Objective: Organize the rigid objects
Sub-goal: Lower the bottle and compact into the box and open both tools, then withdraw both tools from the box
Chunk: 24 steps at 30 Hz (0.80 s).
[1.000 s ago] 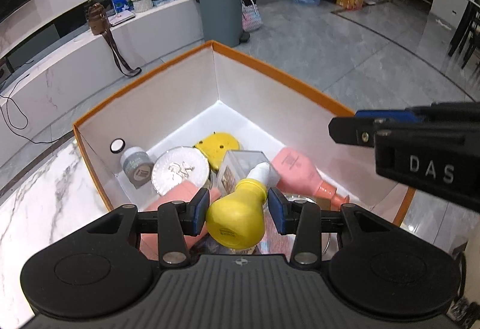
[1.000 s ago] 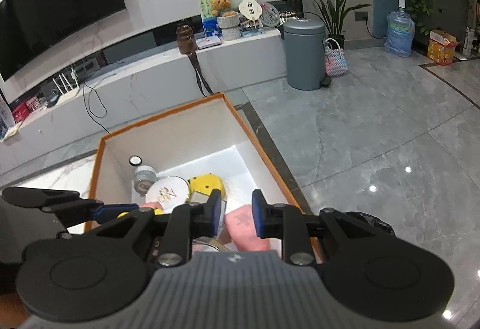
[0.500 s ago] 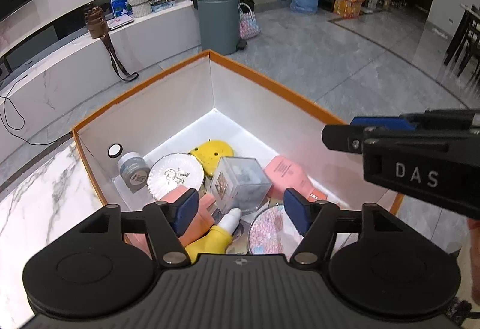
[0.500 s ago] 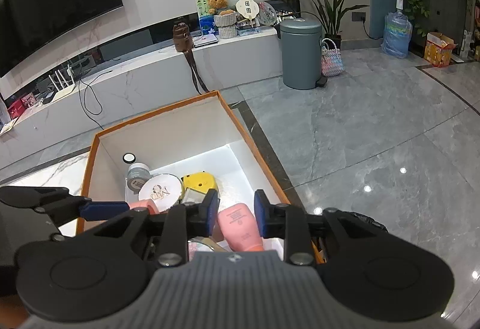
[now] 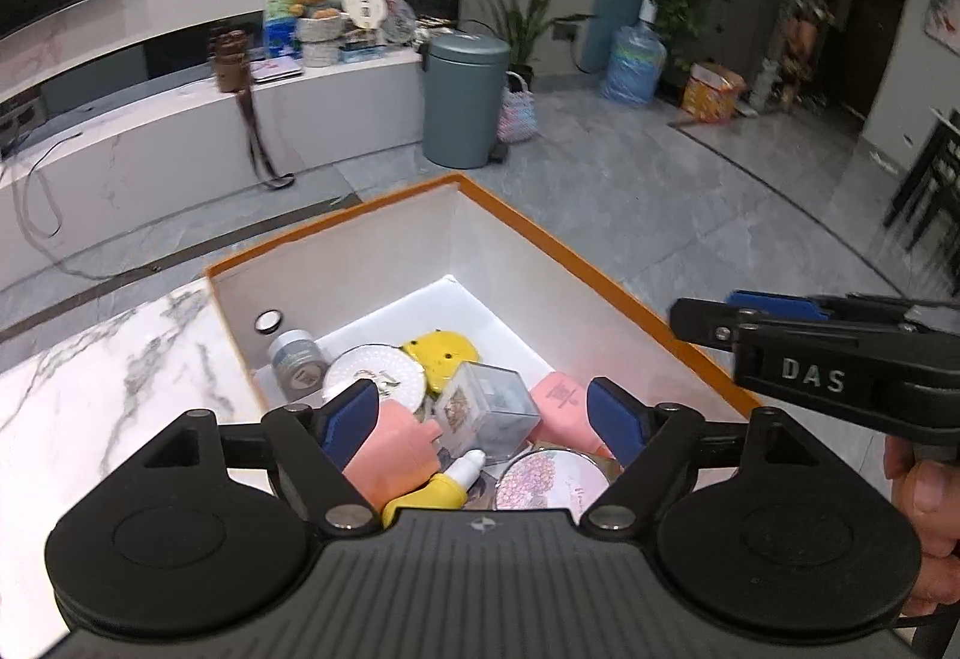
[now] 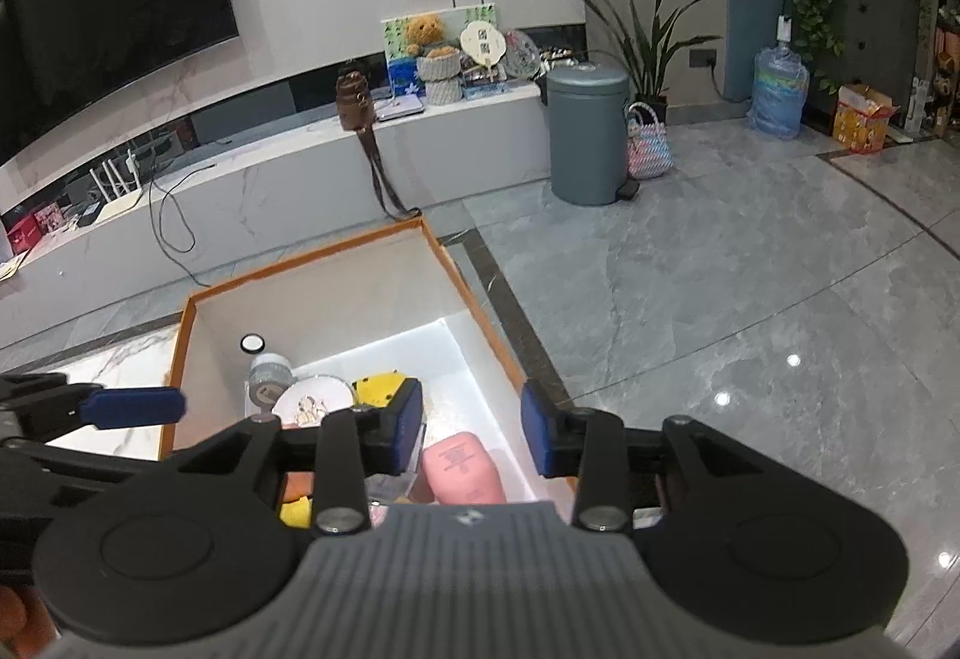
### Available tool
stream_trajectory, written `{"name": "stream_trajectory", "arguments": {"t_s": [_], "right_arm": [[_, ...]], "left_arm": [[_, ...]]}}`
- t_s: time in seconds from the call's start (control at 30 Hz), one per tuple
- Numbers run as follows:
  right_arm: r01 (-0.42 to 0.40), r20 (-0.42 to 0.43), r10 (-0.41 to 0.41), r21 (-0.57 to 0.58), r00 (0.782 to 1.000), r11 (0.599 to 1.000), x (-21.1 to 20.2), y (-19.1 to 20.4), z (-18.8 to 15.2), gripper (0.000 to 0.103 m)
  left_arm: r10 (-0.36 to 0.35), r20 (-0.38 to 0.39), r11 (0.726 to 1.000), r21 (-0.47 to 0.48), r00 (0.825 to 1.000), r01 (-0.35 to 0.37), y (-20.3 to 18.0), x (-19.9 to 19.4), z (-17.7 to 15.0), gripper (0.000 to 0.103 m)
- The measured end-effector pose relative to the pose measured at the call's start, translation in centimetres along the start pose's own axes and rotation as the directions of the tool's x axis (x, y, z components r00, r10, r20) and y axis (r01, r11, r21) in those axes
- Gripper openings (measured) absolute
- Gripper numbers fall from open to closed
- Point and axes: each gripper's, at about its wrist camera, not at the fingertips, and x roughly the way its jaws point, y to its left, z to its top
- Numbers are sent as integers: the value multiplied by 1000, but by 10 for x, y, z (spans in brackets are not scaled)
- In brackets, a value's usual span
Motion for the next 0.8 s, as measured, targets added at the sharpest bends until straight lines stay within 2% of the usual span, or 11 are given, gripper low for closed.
{"name": "stream_trajectory", "arguments": {"t_s": [0.1,0.23,0.47,0.57,0.67,0.8], "right_arm": [[11,17,-11,-11,1000,1000,-8,1,0,42],[12,29,-11,-30,1000,999,-16,5,-1,43],[0,43,3,-70,999,998,-28,16,-3,49],[1,40,2,-86,999,996,-31,19,-6,58],[12,38,-8,-104,999,995,-33,21,-9,61],[24,35,-20,-123,999,992,-35,25,-11,74]], "left_arm": [[16,30,999,-47,999,-15,6,-11,-3,93],[64,32,996,-56,997,-62,6,-22,-5,93],[101,31,988,-118,994,-97,16,-34,-15,94],[104,29,984,-150,994,-99,18,-38,-21,102],[96,35,981,-175,995,-89,23,-42,-26,103],[112,32,973,-206,993,-103,27,-46,-31,103]]}}
